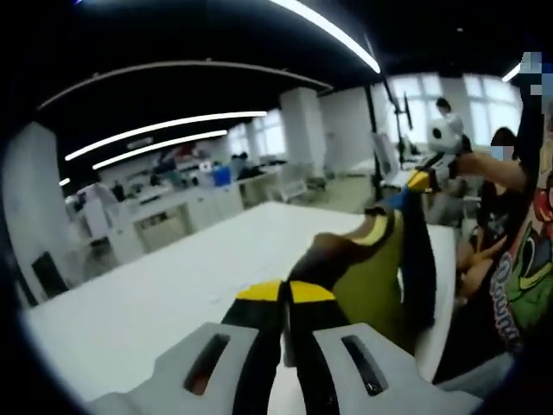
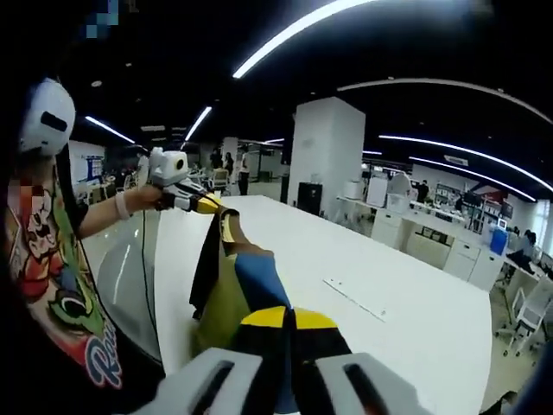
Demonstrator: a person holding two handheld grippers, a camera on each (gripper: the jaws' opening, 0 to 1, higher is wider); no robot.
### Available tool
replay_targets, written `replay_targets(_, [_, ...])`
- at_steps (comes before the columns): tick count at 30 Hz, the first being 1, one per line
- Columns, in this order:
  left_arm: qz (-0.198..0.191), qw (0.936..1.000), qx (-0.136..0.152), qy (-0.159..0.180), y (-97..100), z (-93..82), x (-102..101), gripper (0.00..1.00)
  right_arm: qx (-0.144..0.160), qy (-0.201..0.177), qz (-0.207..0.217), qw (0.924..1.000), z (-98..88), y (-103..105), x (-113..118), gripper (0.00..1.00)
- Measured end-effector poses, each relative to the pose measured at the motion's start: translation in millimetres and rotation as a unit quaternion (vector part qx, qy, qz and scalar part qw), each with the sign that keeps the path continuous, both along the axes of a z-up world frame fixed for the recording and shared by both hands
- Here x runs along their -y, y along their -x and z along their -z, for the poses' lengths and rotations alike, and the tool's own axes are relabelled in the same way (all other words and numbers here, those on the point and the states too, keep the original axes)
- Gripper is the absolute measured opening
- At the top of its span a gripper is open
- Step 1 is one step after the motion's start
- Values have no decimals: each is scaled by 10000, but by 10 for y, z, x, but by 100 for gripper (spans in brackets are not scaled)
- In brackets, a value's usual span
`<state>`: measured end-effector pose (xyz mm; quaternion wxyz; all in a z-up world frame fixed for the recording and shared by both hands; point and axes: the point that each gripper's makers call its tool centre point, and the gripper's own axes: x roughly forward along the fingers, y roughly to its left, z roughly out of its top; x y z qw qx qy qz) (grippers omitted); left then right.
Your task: Fold the garment on the visible template until the final outline fits inside the template.
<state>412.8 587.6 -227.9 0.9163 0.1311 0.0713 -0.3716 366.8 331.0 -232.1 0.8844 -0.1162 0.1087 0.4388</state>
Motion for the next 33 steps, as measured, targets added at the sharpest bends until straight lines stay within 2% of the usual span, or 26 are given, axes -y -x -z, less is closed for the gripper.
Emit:
replay_targets(4, [32,10000,82,-45,-115,-119,-2,0,89,-61,-19,9999,-132,-90,-36,0])
replay_targets(6, [67,9999,75,-24,-253,-95,-1,0,-1,-142,0,9999,-106,-200,-20,0])
replay_targets(9, [99,9999,-103,-16,-449,27,34,0,-161,-77,116,9998,40,-418,19,0])
replay_targets(11, [164,9996,-201,-80,-589,142,69,0,-320,-99,235,9992,136,-566,43,0])
replay_targets(12, [126,9991,-399,-32,-674,227,73,0,-365,-128,249,9989,170,-623,44,0])
replay_targets(14, [122,9986,-513,-29,-834,342,84,0,-575,-180,367,9975,270,-776,73,0])
replay_targets(17, [171,9975,-653,-204,-1006,511,107,0,-757,-236,426,9959,371,-957,96,0])
replay_targets(24, [207,9923,-1156,-401,-1428,1006,175,0,-1396,-454,625,9872,749,-1436,171,0])
replay_targets(27, [229,9891,-1371,-492,-1547,1225,216,0,-1598,-338,703,9841,975,-1600,202,0])
replay_targets(33, [226,9845,-1642,-576,-1791,1589,274,0,-1986,-142,804,9767,1380,-1788,253,0])
